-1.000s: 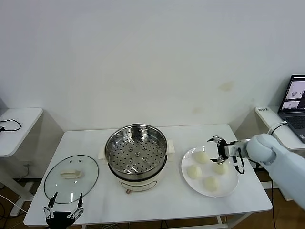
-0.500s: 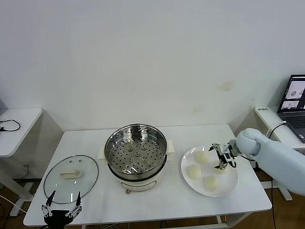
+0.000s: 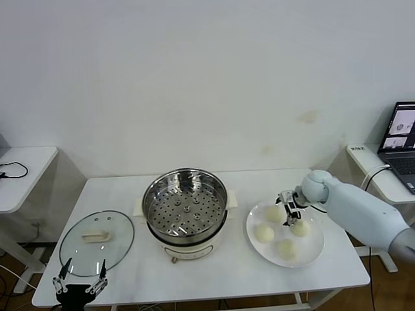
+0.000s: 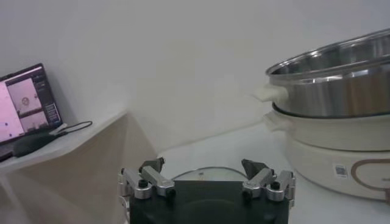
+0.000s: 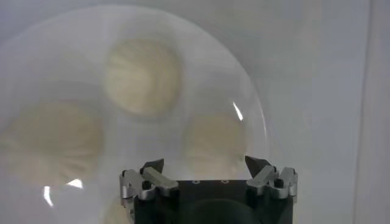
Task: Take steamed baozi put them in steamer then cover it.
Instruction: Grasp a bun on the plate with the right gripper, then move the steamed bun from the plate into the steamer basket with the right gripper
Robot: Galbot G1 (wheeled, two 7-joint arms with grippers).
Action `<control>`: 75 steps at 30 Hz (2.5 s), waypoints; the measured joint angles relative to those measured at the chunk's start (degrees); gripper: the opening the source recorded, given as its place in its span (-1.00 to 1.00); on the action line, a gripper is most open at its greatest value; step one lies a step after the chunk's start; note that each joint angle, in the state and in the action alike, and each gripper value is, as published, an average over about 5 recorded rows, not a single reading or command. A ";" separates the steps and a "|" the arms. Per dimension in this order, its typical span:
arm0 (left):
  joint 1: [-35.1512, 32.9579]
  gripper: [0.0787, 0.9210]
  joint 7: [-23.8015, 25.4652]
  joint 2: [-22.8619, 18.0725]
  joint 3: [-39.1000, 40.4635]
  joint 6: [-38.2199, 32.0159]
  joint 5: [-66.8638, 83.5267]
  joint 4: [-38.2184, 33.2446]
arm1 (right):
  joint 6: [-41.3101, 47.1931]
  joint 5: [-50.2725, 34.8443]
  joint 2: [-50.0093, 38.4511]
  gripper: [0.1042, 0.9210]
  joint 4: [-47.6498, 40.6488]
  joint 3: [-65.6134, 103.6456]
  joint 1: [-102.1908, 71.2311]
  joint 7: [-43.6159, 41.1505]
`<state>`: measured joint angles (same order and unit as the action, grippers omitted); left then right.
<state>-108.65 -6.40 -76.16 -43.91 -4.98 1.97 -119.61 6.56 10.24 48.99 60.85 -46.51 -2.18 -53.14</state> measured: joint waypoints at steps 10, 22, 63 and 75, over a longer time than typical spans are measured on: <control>0.18 0.77 0.01 -0.05 0.00 -0.04 -0.12 0.11 | 0.52 0.23 3.35 0.67 -3.64 -0.87 1.11 0.05; -0.21 0.77 -0.07 -0.15 -0.11 -0.23 -0.13 -0.10 | 1.07 0.13 3.82 0.27 -3.99 -2.07 1.87 -1.04; 0.22 0.77 -0.18 1.86 0.53 -0.16 2.14 -0.77 | 0.36 -26.27 7.18 0.28 11.89 -21.72 35.44 0.56; 0.29 0.77 0.29 1.48 -0.07 0.77 2.74 -2.86 | -8.19 -23.39 22.40 0.28 6.95 -26.97 35.46 2.54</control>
<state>-108.37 -6.11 -74.67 -43.97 -4.22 4.71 -122.46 -1.63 -13.15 71.39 67.80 -73.47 33.28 -50.61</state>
